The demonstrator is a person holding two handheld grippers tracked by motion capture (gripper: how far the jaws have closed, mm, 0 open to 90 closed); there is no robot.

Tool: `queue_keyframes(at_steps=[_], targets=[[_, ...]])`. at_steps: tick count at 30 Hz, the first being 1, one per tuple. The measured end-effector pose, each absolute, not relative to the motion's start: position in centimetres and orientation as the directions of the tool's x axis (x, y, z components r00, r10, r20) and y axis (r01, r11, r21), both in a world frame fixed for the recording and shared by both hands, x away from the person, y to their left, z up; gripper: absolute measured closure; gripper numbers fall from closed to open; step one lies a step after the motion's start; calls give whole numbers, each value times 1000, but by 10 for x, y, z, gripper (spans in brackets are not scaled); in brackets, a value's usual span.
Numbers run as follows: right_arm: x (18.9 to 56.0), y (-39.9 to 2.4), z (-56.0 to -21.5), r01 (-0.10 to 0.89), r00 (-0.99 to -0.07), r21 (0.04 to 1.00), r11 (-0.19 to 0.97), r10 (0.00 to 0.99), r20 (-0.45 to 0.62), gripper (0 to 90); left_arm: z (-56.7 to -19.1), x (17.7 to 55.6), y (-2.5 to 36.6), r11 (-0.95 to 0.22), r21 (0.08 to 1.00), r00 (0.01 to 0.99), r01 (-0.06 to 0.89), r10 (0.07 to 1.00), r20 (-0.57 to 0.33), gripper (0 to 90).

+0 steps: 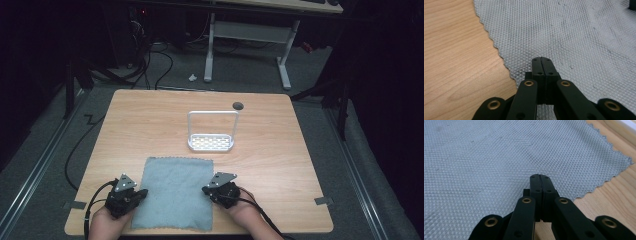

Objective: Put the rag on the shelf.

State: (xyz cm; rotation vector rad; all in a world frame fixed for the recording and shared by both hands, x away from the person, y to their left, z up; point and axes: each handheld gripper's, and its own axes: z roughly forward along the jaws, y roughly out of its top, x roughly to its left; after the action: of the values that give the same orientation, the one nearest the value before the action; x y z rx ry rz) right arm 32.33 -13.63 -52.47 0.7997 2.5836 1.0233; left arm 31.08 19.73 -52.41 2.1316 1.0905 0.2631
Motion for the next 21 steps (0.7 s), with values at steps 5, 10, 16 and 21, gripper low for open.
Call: queue_keyframes(at_steps=[5, 10, 16, 21], targets=[[322, -146, -525, 410, -808, 691, 596, 588, -28, 900, -524, 311, 187, -416, 675, 657, 609, 742, -136, 898], [320, -160, -525, 429, -791, 695, 577, 611, -19, 900, -524, 313, 175, -433, 677, 683, 595, 716, -143, 898], [316, -184, -525, 466, -753, 695, 548, 658, -14, 900, -524, 317, 155, -466, 678, 726, 569, 671, -148, 898], [312, -206, -525, 500, -712, 699, 511, 702, -5, 900, -524, 318, 138, -491, 680, 761, 544, 630, -154, 897]])
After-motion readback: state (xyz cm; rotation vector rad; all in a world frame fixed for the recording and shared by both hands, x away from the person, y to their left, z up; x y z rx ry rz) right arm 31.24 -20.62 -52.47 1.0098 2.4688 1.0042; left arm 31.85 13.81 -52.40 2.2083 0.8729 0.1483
